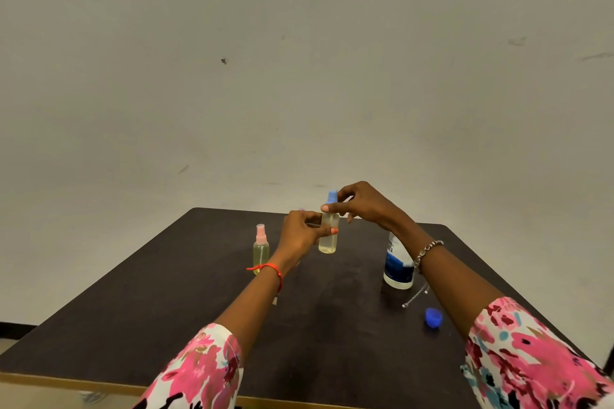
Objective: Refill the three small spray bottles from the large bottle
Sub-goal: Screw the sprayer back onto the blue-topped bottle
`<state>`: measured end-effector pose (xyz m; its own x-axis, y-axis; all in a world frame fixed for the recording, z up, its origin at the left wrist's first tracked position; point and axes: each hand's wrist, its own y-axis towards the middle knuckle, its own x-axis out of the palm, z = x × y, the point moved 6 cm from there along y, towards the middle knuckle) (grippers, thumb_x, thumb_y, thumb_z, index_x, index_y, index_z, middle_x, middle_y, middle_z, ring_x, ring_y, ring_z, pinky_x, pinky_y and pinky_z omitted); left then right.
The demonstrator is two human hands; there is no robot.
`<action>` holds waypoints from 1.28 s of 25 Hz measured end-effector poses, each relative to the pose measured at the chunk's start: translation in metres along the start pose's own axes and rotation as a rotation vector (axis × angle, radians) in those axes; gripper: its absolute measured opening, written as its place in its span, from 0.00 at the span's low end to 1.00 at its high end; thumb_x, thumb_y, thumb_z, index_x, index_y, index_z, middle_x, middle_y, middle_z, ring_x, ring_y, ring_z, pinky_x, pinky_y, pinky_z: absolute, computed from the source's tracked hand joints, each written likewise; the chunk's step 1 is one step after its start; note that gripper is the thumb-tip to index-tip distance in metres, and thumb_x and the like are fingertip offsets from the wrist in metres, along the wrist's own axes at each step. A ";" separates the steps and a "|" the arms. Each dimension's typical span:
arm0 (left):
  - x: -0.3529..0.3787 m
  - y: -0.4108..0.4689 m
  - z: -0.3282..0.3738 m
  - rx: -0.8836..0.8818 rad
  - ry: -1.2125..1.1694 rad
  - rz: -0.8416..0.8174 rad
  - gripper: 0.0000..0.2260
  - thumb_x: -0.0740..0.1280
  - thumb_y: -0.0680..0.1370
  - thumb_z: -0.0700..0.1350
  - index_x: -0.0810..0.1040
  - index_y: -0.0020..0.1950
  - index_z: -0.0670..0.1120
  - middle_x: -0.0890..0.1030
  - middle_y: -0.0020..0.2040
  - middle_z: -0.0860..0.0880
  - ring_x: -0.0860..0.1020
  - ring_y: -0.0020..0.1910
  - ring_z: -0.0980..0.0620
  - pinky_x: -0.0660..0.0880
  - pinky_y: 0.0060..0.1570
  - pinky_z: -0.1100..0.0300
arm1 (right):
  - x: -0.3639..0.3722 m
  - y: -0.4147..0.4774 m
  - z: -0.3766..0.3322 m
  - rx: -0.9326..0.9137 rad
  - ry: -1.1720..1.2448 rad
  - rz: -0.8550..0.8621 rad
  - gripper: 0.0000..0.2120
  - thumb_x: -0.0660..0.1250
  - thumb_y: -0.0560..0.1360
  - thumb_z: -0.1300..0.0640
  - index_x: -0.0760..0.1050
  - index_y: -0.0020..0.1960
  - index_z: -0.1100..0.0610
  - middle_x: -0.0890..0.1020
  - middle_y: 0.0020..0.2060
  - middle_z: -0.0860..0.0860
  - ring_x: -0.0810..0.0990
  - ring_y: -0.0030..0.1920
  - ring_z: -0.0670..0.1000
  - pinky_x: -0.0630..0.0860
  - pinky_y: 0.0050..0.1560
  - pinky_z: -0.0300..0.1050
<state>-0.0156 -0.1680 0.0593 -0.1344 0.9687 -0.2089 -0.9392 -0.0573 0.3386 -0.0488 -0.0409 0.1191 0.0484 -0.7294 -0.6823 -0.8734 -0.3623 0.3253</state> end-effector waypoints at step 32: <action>-0.003 0.004 -0.004 0.023 -0.015 0.005 0.18 0.74 0.68 0.39 0.79 0.57 0.39 0.81 0.49 0.48 0.79 0.46 0.52 0.77 0.41 0.67 | 0.007 -0.007 0.001 0.013 0.086 0.028 0.10 0.71 0.70 0.58 0.80 0.48 0.63 0.81 0.47 0.59 0.77 0.44 0.55 0.72 0.38 0.38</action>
<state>-0.0200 -0.1724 0.0577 -0.1339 0.9719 -0.1938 -0.9309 -0.0563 0.3609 -0.0434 -0.0425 0.1114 0.0653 -0.7864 -0.6143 -0.8814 -0.3340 0.3340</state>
